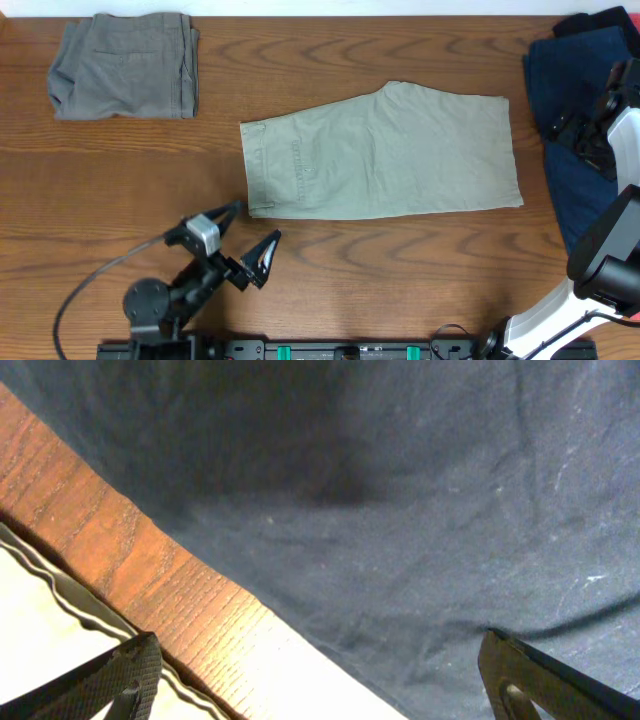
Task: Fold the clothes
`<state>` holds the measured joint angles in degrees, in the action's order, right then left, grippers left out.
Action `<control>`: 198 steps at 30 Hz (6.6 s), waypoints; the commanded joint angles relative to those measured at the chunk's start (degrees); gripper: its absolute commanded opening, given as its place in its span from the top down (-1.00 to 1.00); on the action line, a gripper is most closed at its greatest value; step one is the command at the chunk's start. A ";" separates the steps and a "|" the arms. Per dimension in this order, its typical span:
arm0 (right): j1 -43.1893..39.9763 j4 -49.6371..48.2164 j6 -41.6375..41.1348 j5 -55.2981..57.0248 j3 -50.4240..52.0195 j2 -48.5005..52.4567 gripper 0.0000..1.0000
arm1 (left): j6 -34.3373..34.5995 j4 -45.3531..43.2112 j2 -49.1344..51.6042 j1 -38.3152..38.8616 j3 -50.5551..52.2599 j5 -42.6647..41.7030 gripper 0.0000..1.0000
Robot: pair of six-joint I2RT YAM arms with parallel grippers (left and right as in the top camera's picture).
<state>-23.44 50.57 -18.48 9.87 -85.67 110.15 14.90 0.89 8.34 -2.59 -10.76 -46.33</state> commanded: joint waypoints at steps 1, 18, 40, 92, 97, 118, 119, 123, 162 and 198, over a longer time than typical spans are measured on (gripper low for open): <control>-0.55 0.02 -0.79 0.42 -0.59 -0.11 -0.98 | -5.73 5.73 10.21 -0.24 -9.20 0.96 -0.96; -0.55 0.02 -0.79 0.42 -0.59 -0.11 -0.98 | -17.38 47.93 68.30 -0.24 -55.15 22.38 -0.95; -0.55 0.02 -0.79 0.42 -0.59 -0.11 -0.98 | -9.62 34.97 96.87 -0.22 -55.10 22.36 -0.96; -0.55 0.02 -0.79 0.42 -0.59 -0.11 -0.98 | -6.62 66.62 111.01 -6.25 -75.52 41.13 0.88; -0.55 0.02 -0.79 0.42 -0.59 -0.11 -0.98 | -6.60 74.25 106.01 -6.51 -83.47 41.27 0.88; -0.55 0.02 -0.79 0.42 -0.59 -0.11 -0.98 | -6.51 86.79 92.63 15.54 -103.73 45.83 0.87; -0.55 0.02 -0.79 0.42 -0.59 -0.11 -0.99 | -5.92 85.88 93.00 16.48 -103.73 45.48 0.88; -0.55 0.02 -0.79 0.42 -0.59 -0.11 -0.99 | -3.13 83.60 94.57 20.35 -103.69 45.27 0.88; -0.55 0.02 -0.79 0.42 -0.59 -0.11 -0.99 | 3.89 69.44 118.16 38.42 -102.05 40.19 0.88; -0.55 0.02 -0.79 0.42 -0.59 -0.11 -0.99 | 1.36 70.58 116.93 38.16 -100.65 29.20 0.63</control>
<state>-23.44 50.54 -18.68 9.91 -85.67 110.15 15.90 71.55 126.32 35.73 -112.84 -17.65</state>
